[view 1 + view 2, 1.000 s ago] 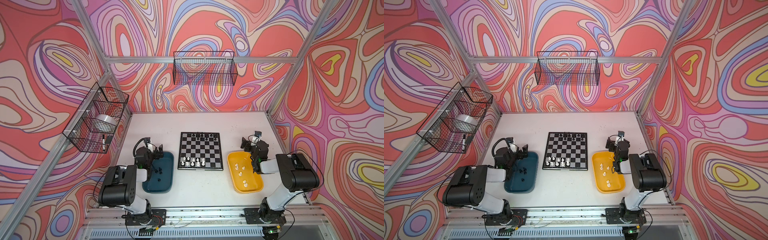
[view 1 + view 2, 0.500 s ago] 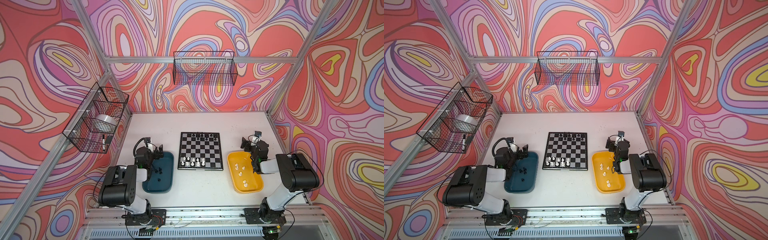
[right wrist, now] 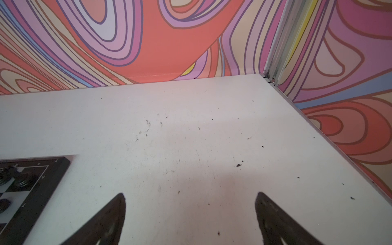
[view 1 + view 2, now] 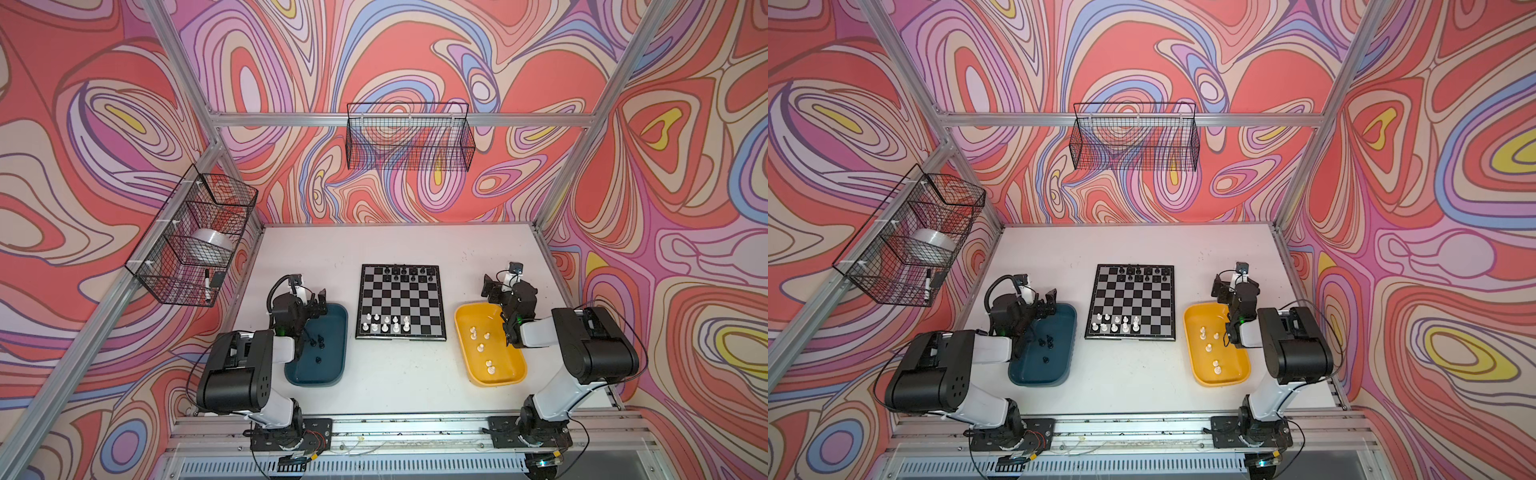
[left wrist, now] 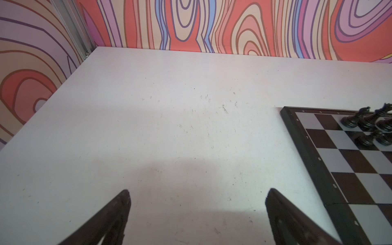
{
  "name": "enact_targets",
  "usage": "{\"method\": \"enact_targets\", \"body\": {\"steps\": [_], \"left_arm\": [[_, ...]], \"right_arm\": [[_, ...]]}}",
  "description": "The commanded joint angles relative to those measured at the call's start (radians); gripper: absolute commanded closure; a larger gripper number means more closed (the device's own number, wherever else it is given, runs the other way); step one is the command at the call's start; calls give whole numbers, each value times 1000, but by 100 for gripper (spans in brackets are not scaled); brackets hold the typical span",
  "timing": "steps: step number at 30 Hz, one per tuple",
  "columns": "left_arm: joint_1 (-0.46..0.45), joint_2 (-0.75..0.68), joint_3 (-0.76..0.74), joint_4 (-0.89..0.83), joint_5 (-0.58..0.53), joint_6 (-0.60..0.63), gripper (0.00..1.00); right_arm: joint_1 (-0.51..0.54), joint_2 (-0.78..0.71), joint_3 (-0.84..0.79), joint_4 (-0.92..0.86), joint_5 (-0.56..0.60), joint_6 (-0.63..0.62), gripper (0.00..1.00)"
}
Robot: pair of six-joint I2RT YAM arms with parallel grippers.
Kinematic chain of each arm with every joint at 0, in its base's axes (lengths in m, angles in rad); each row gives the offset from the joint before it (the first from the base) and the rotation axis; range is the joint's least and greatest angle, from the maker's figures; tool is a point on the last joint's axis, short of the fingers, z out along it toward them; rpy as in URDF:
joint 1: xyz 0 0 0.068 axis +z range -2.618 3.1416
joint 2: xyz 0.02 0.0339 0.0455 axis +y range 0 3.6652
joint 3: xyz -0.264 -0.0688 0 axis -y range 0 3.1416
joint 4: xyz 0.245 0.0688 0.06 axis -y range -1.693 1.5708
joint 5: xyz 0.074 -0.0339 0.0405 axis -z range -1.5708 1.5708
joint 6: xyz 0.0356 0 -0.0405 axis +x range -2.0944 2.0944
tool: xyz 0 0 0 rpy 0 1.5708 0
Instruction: Set up the chess pieces on the board
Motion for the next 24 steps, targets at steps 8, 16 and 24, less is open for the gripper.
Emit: {"method": "enact_targets", "body": {"steps": [8, 16, 24], "left_arm": [[-8, -18, 1, 5, -39, 4, 0], [-7, -131, 58, -201, -12, 23, 0], [-8, -216, 121, -410, 46, 90, 0]], "right_arm": [[3, -101, 43, -159, 29, 5, 2], [3, -250, 109, -352, 38, 20, 2], [4, -375, 399, -1021, 36, 154, 2]]}}
